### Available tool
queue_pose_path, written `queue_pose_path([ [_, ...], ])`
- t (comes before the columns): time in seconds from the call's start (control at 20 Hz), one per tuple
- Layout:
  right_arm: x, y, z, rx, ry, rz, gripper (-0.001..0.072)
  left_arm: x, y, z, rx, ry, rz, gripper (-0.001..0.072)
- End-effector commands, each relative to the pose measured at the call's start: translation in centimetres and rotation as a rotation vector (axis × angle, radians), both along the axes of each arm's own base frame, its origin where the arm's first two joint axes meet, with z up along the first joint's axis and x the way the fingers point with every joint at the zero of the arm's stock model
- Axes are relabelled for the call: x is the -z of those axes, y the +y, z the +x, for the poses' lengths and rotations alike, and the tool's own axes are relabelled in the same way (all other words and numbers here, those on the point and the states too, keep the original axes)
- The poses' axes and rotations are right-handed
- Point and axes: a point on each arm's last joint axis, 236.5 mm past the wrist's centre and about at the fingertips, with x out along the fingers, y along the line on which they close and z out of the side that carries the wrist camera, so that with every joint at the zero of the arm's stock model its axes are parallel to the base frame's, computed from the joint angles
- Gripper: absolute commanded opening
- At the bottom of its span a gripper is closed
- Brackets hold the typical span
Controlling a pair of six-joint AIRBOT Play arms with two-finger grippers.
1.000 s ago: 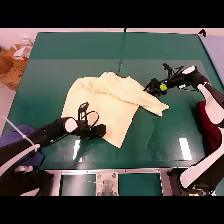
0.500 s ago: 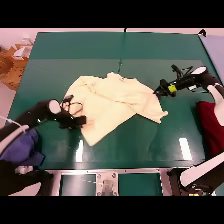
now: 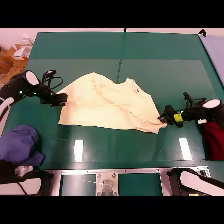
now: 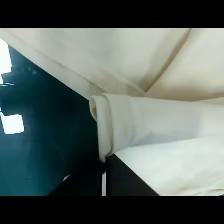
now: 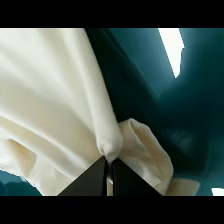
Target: Fold the shirts.
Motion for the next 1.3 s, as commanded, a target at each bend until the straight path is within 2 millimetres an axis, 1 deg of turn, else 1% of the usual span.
queue_pose_path([
  [0.0,1.1,1.5,-1.7,0.095,-0.063,-0.018,0.0018,1.4,0.3,1.8,0.047,0.019,-0.004,0.0022],
  [0.05,1.0,1.8,-1.5,0.087,-0.071,-0.019,0.0020,1.4,0.4,2.0,0.049,0.016,0.001,0.0023],
  [0.1,0.8,1.9,-1.3,0.082,-0.076,-0.018,0.0030,1.0,0.6,2.1,0.056,0.018,0.010,0.0035],
  [0.15,0.2,1.6,-0.8,0.078,-0.090,-0.024,0.0230,0.3,1.1,1.9,0.066,0.038,0.017,0.0254],
  [0.2,-0.7,1.0,-0.1,0.074,-0.106,-0.028,0.0420,-0.8,1.7,1.5,0.069,0.065,0.019,0.0613],
  [0.25,-2.0,-0.2,0.6,0.070,-0.121,-0.036,0.0438,-2.0,2.5,1.1,0.057,0.096,0.011,0.0656],
  [0.3,-3.2,-1.5,1.2,0.069,-0.133,-0.050,0.0437,-3.0,3.3,0.4,0.051,0.133,0.002,0.0656],
  [0.35,-4.5,-3.3,1.9,0.057,-0.167,-0.082,0.0436,-3.8,4.3,-0.6,0.038,0.168,-0.006,0.0655],
  [0.45,-5.9,-6.8,3.1,0.069,-0.224,-0.135,0.0417,-4.5,5.8,-2.7,-0.008,0.233,-0.021,0.0655],
  [0.5,-5.8,-7.8,3.3,0.078,-0.219,-0.134,0.0417,-4.5,6.3,-3.8,-0.024,0.258,-0.028,0.0655],
  [0.55,-5.0,-8.1,3.2,0.068,-0.197,-0.122,0.0416,-4.2,6.7,-4.9,-0.042,0.273,-0.033,0.0655],
  [0.65,-2.6,-7.9,2.8,0.047,-0.134,-0.086,0.0414,-2.8,6.6,-6.9,-0.069,0.294,-0.045,0.0655],
  [0.7,-1.5,-7.6,2.6,0.038,-0.104,-0.067,0.0410,-1.8,6.0,-7.8,-0.080,0.304,-0.065,0.0655],
  [0.75,-0.5,-7.3,2.5,0.023,-0.086,-0.050,0.0367,-0.6,5.4,-8.4,-0.096,0.306,-0.085,0.0655],
  [0.8,0.1,-6.9,2.4,0.016,-0.069,-0.035,0.0348,0.6,4.5,-8.5,-0.112,0.295,-0.126,0.0655],
  [0.85,0.5,-6.6,2.4,0.005,-0.064,-0.024,0.0348,1.7,3.7,-8.2,-0.132,0.267,-0.159,0.0656],
  [0.9,0.7,-6.2,2.5,-0.001,-0.061,-0.015,0.0348,2.6,3.0,-7.3,-0.152,0.214,-0.192,0.0656],
  [1.0,0.8,-5.7,2.4,-0.024,-0.061,-0.014,0.0349,3.4,1.8,-5.5,-0.167,0.123,-0.258,0.0655],
  [1.1,0.8,-4.9,2.5,-0.044,-0.062,-0.012,0.0349,4.0,0.6,-5.2,-0.145,0.126,-0.314,0.0655],
  [1.2,0.8,-4.2,2.5,-0.066,-0.062,-0.011,0.0348,4.6,-0.4,-5.9,-0.122,0.172,-0.364,0.0653],
  [1.25,0.8,-4.0,2.5,-0.075,-0.063,-0.011,0.0348,4.6,-0.7,-6.3,-0.101,0.182,-0.376,0.0554],
])
